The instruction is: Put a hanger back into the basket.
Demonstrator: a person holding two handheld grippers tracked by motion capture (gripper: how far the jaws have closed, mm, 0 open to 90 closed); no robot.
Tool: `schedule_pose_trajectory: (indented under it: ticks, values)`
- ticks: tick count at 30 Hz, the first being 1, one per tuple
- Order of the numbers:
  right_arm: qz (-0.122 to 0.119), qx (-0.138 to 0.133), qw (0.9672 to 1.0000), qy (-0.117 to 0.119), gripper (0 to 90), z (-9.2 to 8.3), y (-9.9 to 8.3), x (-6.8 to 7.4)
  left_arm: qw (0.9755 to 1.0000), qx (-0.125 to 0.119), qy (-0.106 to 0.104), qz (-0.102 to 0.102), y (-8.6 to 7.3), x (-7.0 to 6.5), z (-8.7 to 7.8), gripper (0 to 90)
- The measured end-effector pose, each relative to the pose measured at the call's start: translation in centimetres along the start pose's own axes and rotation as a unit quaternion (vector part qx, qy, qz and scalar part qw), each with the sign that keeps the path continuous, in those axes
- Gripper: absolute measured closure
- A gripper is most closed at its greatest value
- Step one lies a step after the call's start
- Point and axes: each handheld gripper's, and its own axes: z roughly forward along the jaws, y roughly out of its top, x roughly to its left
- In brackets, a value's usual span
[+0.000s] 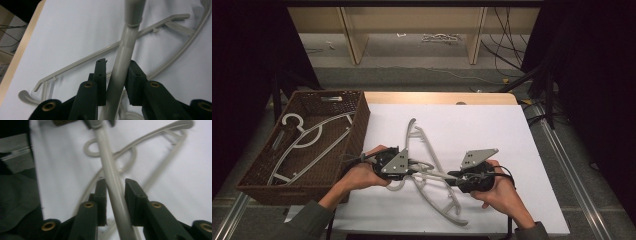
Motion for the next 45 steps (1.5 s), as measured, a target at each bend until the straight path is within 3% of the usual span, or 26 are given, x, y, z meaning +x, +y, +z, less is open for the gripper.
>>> schedule_pose_trajectory:
  ticks: [2,3,4,5,8,9,14,22,28,31,37,38,43,45]
  values:
    - [-0.002,0.002,0.9999,-0.015,68.1,0.0,0.0,-0.1,1.0000,-0.002,-0.002,-0.006,0.2,-0.2,0.1,74.6]
    - [0.004,-0.002,0.9998,-0.019,62.2,0.0,0.0,-0.1,1.0000,0.007,-0.004,0.006,0.3,-0.1,-0.1,75.6]
    - [0.008,-0.004,0.9996,-0.028,56.3,-0.1,0.0,-0.2,0.9999,0.007,-0.008,0.003,0.4,-0.2,-0.1,76.9]
    - [0.011,-0.006,0.9992,-0.038,52.7,-0.1,0.1,-0.3,0.9998,0.001,-0.014,-0.013,0.4,-0.3,0.0,78.0]
    - [0.019,-0.010,0.9981,-0.058,46.4,-0.2,0.0,-0.5,0.9999,0.005,-0.013,-0.009,0.5,-0.4,0.0,79.1]
    - [0.034,-0.019,0.9968,-0.070,42.2,-0.4,0.0,-0.7,0.9998,0.009,-0.008,-0.014,0.6,-0.4,-0.1,79.3]
    - [0.060,-0.054,0.9921,-0.095,36.3,-1.0,0.1,-1.1,0.9965,0.027,0.014,-0.077,0.3,0.4,-0.5,79.4]
    - [0.063,-0.083,0.9900,-0.094,34.4,-1.5,0.6,-0.4,0.9904,0.031,0.028,-0.132,0.1,1.3,-1.5,79.3]
    - [0.061,-0.077,0.9916,-0.084,33.5,-0.9,0.5,0.1,0.9873,0.025,0.046,-0.150,0.2,1.9,-2.6,79.3]
    - [0.055,-0.070,0.9932,-0.075,33.3,-0.3,0.3,0.6,0.9842,0.019,0.064,-0.164,0.5,2.4,-3.7,79.3]
    - [0.052,-0.061,0.9948,-0.063,31.6,0.9,-0.2,1.3,0.9828,0.016,0.078,-0.167,1.5,3.2,-5.1,79.3]
    - [0.055,-0.058,0.9949,-0.061,28.3,1.2,-0.4,1.4,0.9825,0.012,0.085,-0.166,2.0,3.6,-5.8,79.3]
    - [0.054,-0.050,0.9954,-0.062,28.0,1.7,-0.7,1.6,0.9826,0.014,0.096,-0.158,2.9,4.2,-7.3,79.3]
    - [0.051,-0.047,0.9958,-0.060,27.3,2.0,-0.8,1.7,0.9819,0.009,0.103,-0.159,3.5,4.8,-8.6,79.3]
